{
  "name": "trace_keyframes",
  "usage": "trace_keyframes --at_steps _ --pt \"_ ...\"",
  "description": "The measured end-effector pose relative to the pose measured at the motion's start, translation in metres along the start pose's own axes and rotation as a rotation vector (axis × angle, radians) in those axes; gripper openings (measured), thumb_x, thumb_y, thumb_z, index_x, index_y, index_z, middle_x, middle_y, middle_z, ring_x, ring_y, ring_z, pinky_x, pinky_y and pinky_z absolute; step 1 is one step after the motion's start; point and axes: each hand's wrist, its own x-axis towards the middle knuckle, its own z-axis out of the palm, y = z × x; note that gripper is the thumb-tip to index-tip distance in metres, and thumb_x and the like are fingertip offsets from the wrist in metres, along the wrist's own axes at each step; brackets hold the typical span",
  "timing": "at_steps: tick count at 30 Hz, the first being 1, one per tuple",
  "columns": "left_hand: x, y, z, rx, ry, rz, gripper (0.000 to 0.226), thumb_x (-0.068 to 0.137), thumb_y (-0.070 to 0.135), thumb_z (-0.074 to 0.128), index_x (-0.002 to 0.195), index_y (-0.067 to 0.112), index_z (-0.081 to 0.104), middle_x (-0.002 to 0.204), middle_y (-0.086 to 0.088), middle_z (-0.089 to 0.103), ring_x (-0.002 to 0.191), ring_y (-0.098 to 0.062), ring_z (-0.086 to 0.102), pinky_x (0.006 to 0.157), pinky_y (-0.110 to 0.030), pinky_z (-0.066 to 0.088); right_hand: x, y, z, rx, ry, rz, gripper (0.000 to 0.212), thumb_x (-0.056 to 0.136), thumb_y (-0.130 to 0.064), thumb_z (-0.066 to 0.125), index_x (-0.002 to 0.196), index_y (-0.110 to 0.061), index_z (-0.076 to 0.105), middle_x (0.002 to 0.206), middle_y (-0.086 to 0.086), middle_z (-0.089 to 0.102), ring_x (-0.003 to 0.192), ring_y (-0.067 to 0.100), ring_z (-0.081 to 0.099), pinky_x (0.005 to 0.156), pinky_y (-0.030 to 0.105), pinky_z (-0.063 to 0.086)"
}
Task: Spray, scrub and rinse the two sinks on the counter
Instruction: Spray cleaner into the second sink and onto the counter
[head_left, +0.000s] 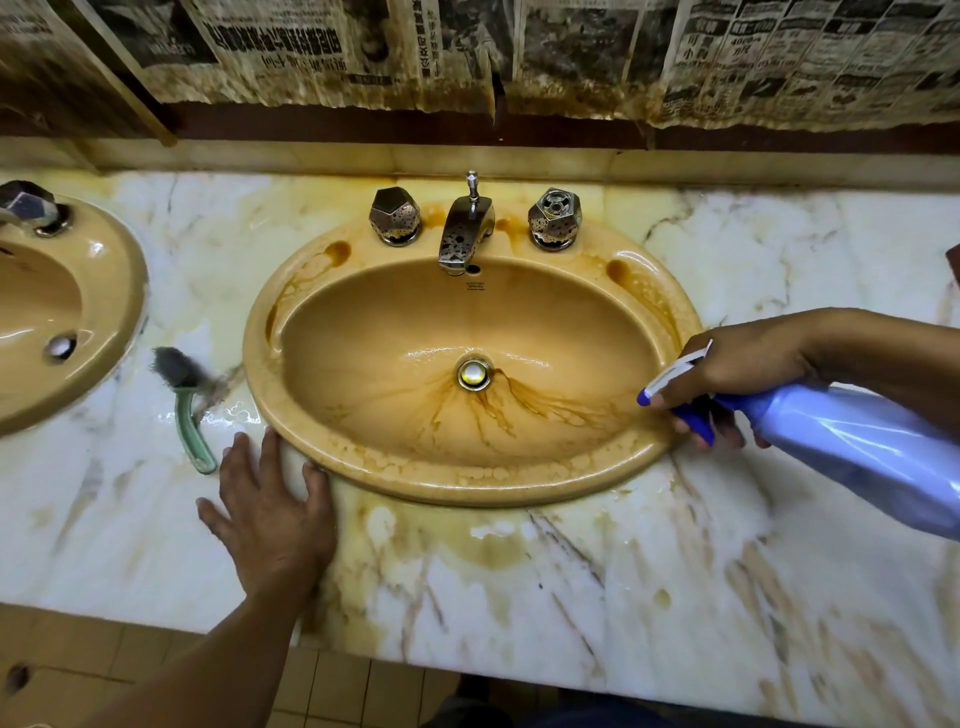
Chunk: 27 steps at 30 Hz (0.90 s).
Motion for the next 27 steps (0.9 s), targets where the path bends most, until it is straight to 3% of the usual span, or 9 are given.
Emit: trace_keyframes --at_steps 4,9,12,15,21,25,27 --pt "0.001 -0.002 0.002 -0.009 0.004 0.001 0.065 0.097 0.054 0.032 0.157 0.027 0.031 0.168 -0.005 0.021 0.156 -0.024 0.013 0.124 -0.062 0.005 -0.005 -0.001 0.002 -0.124 0.097 0.014 0.049 0.099 -0.030 0.056 0.053 -0.013 0.064 0.067 0.019 0.068 0.052 0.021 0.055 0.046 0.022 0.047" --pt "0.001 -0.001 0.002 -0.001 0.003 0.003 0.066 0.097 0.054 0.031 0.157 0.026 0.032 0.168 -0.006 0.021 0.156 -0.026 0.014 0.124 -0.063 0.006 -0.008 -0.002 0.004 -0.043 0.064 -0.001 0.050 0.101 -0.044 0.057 0.076 -0.001 0.064 0.085 0.020 0.071 0.069 0.032 0.065 0.050 0.025 0.051" --pt "0.001 -0.001 0.001 0.003 0.003 0.001 0.066 0.097 0.054 0.031 0.157 0.026 0.032 0.168 -0.006 0.021 0.156 -0.026 0.014 0.124 -0.064 0.006 -0.009 -0.005 0.004 -0.117 0.124 0.003 0.058 0.100 -0.046 0.052 0.067 -0.001 0.067 0.082 0.017 0.075 0.065 0.021 0.062 0.059 0.025 0.051" --pt "0.000 0.000 0.001 -0.008 0.004 0.000 0.066 0.097 0.054 0.031 0.157 0.026 0.032 0.168 -0.006 0.021 0.156 -0.026 0.014 0.124 -0.063 0.006 -0.008 -0.004 0.006 -0.175 0.250 0.023 0.054 0.097 -0.042 0.049 0.052 -0.014 0.061 0.069 0.009 0.075 0.060 0.009 0.058 0.072 0.023 0.047" --pt "0.001 -0.002 0.002 -0.001 0.007 0.006 0.066 0.097 0.053 0.031 0.157 0.026 0.032 0.168 -0.006 0.021 0.156 -0.026 0.015 0.123 -0.065 0.008 -0.009 -0.004 0.012 -0.181 0.291 0.063 0.056 0.092 -0.056 0.055 0.067 -0.008 0.072 0.071 0.004 0.073 0.063 0.018 0.066 0.079 0.033 0.056" --pt "0.001 -0.001 0.001 -0.005 0.006 0.003 0.066 0.097 0.053 0.032 0.157 0.025 0.033 0.167 -0.006 0.023 0.155 -0.026 0.016 0.123 -0.064 0.008 -0.010 -0.004 0.019 -0.167 0.297 0.052 0.053 0.096 -0.043 0.047 0.058 -0.012 0.067 0.075 0.006 0.077 0.074 0.018 0.066 0.086 0.030 0.055" --pt "0.001 -0.001 0.000 0.001 0.007 0.008 0.066 0.097 0.053 0.032 0.157 0.025 0.033 0.166 -0.006 0.023 0.155 -0.026 0.017 0.123 -0.064 0.008 -0.010 -0.001 0.023 -0.140 0.328 0.053 0.048 0.096 -0.043 0.048 0.062 -0.012 0.063 0.072 0.006 0.076 0.076 0.020 0.067 0.088 0.033 0.055"
